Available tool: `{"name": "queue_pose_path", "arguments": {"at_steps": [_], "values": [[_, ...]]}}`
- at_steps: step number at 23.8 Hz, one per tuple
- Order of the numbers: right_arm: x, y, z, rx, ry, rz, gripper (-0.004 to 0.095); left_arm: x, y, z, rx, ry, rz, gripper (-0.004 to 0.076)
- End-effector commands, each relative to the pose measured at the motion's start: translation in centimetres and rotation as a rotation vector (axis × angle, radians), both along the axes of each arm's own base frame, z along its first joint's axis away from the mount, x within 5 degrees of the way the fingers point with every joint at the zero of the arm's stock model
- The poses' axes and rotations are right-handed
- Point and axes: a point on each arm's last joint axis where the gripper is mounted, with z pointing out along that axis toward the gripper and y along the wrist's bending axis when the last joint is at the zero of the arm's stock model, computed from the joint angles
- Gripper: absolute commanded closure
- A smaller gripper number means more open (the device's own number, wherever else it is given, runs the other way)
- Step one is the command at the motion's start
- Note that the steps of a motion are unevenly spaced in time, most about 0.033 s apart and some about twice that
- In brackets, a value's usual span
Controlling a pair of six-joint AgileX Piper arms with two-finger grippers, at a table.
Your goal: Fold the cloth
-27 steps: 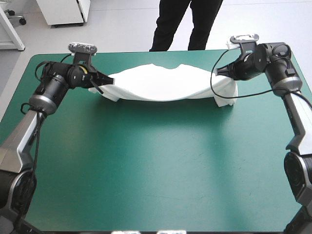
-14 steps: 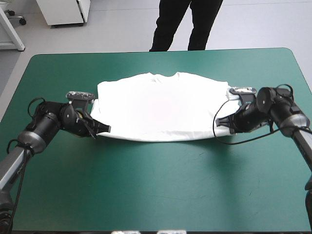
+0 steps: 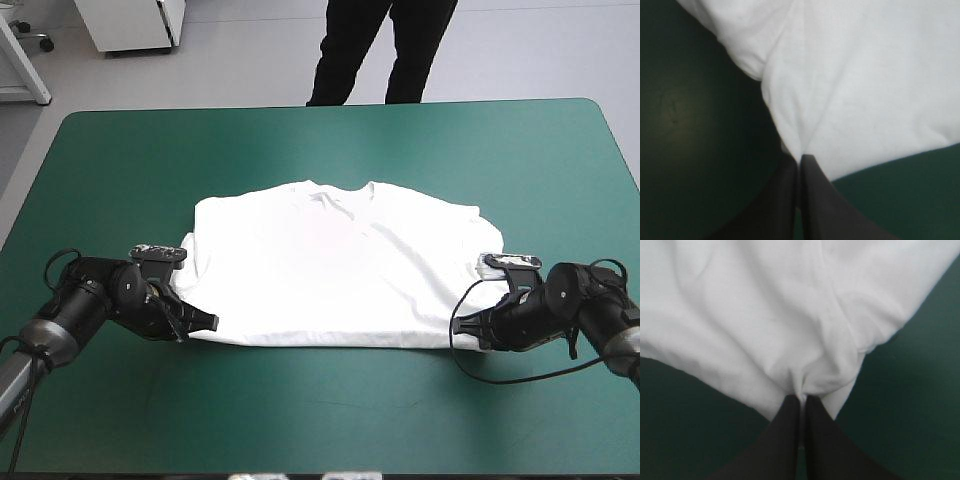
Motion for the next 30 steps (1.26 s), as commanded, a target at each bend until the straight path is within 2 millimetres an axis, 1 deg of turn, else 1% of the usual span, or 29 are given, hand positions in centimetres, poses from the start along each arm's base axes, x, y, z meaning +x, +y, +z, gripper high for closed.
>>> {"name": "queue_pose_path", "arguments": {"at_steps": [1, 3, 4, 5, 6, 7, 8, 9, 10, 11, 12, 13, 14, 16, 20, 22, 24, 27, 30], "values": [[-0.6, 0.0, 1.4, 0.022, -0.055, -0.005, 0.0925, -0.6, 0.0, 0.9, -0.019, -0.007, 0.008, 0.0733], [-0.6, 0.0, 1.4, 0.022, -0.061, -0.005, 0.0910, -0.7, 0.0, 0.8, -0.015, 0.007, 0.001, 0.0726], [-0.6, 0.0, 1.5, 0.022, -0.064, -0.006, 0.0846, -0.8, 0.0, 0.8, -0.001, 0.008, -0.050, 0.0669], [-0.6, 0.0, 1.5, 0.022, -0.066, -0.007, 0.0705, -0.9, 0.0, 0.7, 0.006, 0.023, -0.082, 0.0555], [-0.7, 0.0, 1.5, 0.031, -0.049, -0.019, 0.0619, -1.1, 0.0, 0.8, 0.008, 0.040, -0.082, 0.0501], [-0.8, 0.2, 1.7, 0.047, -0.025, -0.023, 0.0484, -1.2, 0.0, 0.8, 0.010, 0.063, -0.079, 0.0378], [-0.8, 0.2, 1.9, 0.055, -0.021, -0.021, 0.0402, -1.3, 0.1, 1.0, 0.012, 0.077, -0.082, 0.0282], [-0.6, 0.3, 2.7, 0.055, -0.031, -0.013, 0.0335, -1.1, 0.1, 1.9, 0.010, 0.051, -0.074, 0.0158], [-0.5, 0.3, 3.2, 0.055, -0.044, -0.010, 0.0336, -1.0, 0.1, 2.5, 0.010, 0.023, -0.073, 0.0127], [-0.2, 0.3, 4.6, 0.053, -0.086, -0.003, 0.0358, -0.9, 0.3, 4.4, 0.021, -0.055, -0.047, 0.0105], [0.1, 0.3, 5.7, 0.055, -0.120, -0.002, 0.0373, -0.8, 0.5, 5.2, 0.032, -0.092, -0.037, 0.0105], [0.5, 0.2, 7.5, 0.043, -0.167, -0.014, 0.0396, -0.7, 1.0, 7.5, 0.073, -0.171, -0.013, 0.0105], [0.8, 0.0, 9.1, 0.028, -0.213, -0.010, 0.0405, -0.7, 1.4, 9.1, 0.098, -0.223, 0.004, 0.0105], [1.0, -0.2, 12.1, 0.010, -0.286, -0.008, 0.0418, -0.7, 1.7, 11.4, 0.125, -0.266, 0.022, 0.0105], [0.9, -0.3, 14.8, 0.000, -0.351, -0.002, 0.0418, -0.3, 1.8, 13.1, 0.111, -0.322, 0.057, 0.0105], [0.8, -0.4, 15.9, -0.001, -0.375, 0.000, 0.0418, 0.3, 2.1, 13.1, 0.102, -0.321, 0.109, 0.0105], [0.7, -0.4, 16.5, -0.004, -0.383, 0.001, 0.0418, 1.1, 3.0, 12.5, 0.081, -0.295, 0.161, 0.0105], [0.6, -0.5, 16.6, -0.015, -0.374, 0.002, 0.0418, 2.5, 4.1, 11.4, 0.006, -0.244, 0.201, 0.0105], [0.6, -0.5, 16.4, -0.020, -0.369, 0.002, 0.0418, 4.2, 4.2, 10.2, -0.038, -0.228, 0.190, 0.0107]]}}
